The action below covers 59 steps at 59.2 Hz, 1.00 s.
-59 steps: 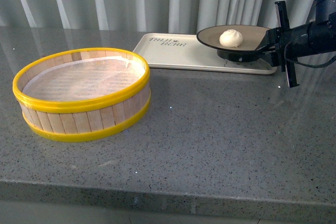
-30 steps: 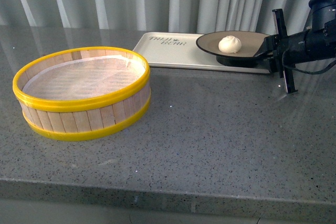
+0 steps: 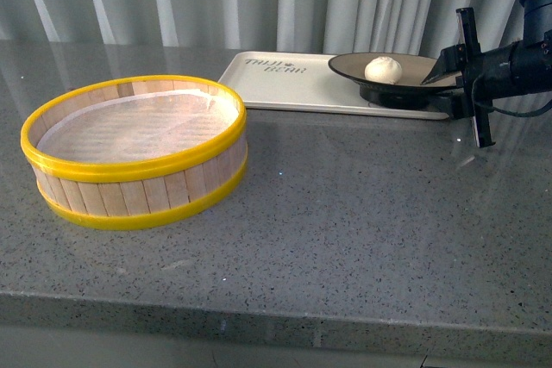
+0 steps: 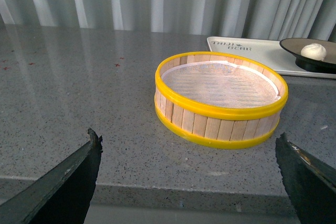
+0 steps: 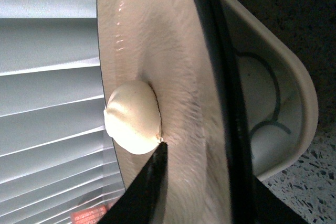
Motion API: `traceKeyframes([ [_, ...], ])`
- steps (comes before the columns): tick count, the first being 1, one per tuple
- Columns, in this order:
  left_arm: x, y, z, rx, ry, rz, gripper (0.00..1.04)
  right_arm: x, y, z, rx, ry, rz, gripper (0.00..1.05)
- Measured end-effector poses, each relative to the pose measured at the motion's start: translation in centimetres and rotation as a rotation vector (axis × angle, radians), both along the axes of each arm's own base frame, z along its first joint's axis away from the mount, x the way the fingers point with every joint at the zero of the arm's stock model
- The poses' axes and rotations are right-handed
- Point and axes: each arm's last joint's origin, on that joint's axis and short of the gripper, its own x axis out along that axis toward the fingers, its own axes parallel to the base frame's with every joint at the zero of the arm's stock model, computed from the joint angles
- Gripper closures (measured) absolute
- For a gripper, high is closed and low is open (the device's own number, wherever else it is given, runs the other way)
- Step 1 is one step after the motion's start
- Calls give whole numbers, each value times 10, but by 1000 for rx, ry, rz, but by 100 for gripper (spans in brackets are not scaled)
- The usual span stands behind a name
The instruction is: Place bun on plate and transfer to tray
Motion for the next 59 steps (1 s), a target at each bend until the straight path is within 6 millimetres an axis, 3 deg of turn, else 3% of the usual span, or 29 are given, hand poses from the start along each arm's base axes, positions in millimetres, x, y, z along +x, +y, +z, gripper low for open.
traceKeyframes([
  [10,0,0,0,0,0,0,7,-1,0,2,-8,-1,-3,35],
  [19,0,0,0,0,0,0,7,-14,8,18,-12,-28,-3,6],
  [42,0,0,0,0,0,0,7,-69,26,46,8,-15,3,8],
  [48,0,0,0,0,0,0,7,-104,31,66,-7,-40,5,8],
  [54,0,0,0,0,0,0,7,-151,37,88,-66,-88,15,8],
  [59,0,0,0,0,0,0,7,-179,37,93,-145,-120,17,8],
])
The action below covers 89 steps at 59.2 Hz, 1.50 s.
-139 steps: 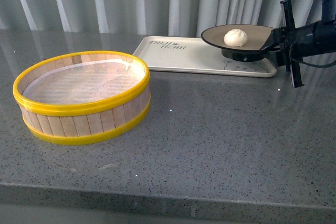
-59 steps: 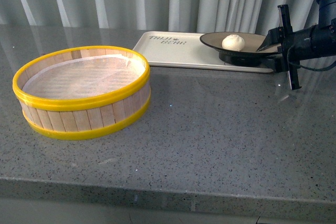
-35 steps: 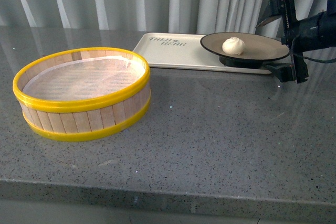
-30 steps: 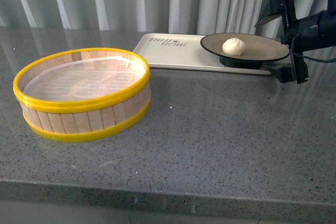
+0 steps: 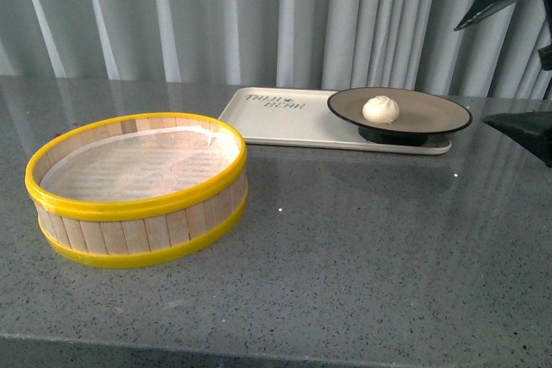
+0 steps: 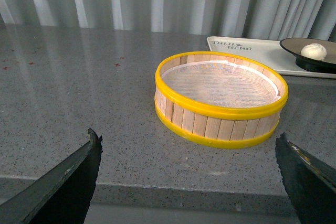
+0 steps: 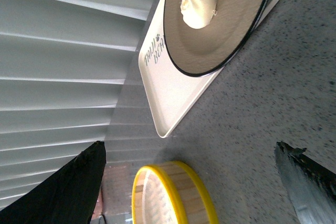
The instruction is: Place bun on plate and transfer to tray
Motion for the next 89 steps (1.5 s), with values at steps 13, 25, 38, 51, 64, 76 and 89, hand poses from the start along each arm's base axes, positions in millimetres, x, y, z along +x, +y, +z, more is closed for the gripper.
traceKeyframes([
  [13,0,0,0,0,0,0,7,-8,-3,-7,-268,-192,-82,18],
  [25,0,0,0,0,0,0,7,-64,-18,-27,-1021,-502,-69,57],
  [38,0,0,0,0,0,-1,7,-108,-27,-52,-1184,-491,-13,96],
  [51,0,0,0,0,0,-2,7,-148,-40,-65,-1204,-494,-19,103],
  [64,0,0,0,0,0,-1,7,-171,-40,-72,-1205,-493,-15,103],
  [76,0,0,0,0,0,-1,7,-188,-40,-78,-1205,-493,-15,103],
  [89,0,0,0,0,0,-1,7,-204,-40,-87,-1206,-493,-14,103],
])
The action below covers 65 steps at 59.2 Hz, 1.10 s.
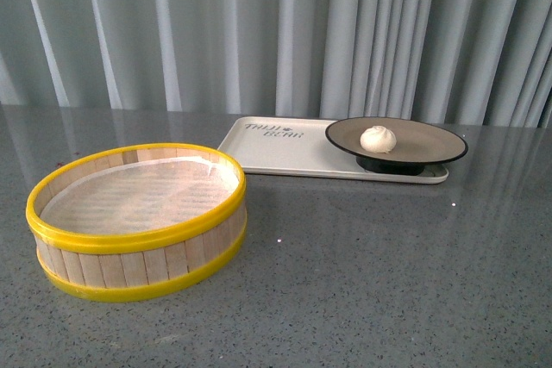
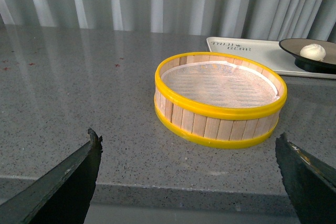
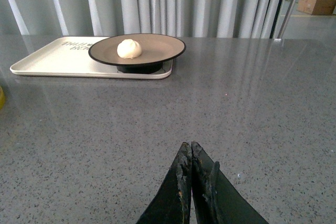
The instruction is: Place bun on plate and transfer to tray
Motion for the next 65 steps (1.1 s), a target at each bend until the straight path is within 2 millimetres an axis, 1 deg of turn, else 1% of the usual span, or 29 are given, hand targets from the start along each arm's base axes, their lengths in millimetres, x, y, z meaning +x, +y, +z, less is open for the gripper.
traceKeyframes([
  [32,0,0,0,0,0,0,7,-21,0,6,0,-20,0,103],
  [65,0,0,0,0,0,0,7,-32,0,5,0,-22,0,103],
])
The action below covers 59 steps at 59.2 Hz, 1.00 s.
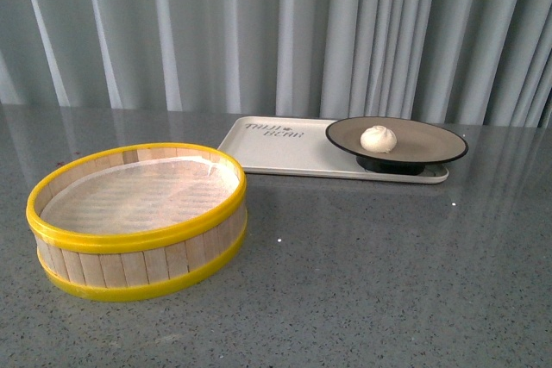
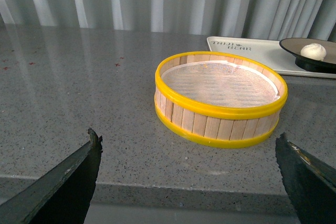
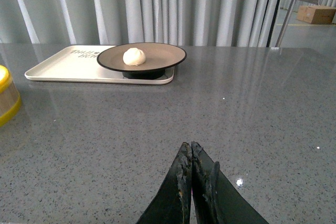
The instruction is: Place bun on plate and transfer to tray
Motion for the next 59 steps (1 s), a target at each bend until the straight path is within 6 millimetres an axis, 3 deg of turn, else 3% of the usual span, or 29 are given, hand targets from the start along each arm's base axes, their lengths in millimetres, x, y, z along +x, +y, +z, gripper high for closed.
traceKeyframes([
  [23,0,0,0,0,0,0,7,-12,0,-3,-2,6,2,101],
  [55,0,0,0,0,0,0,7,-12,0,-3,-1,6,2,7],
  [59,0,0,0,0,0,0,7,-12,0,-3,-1,6,2,9],
])
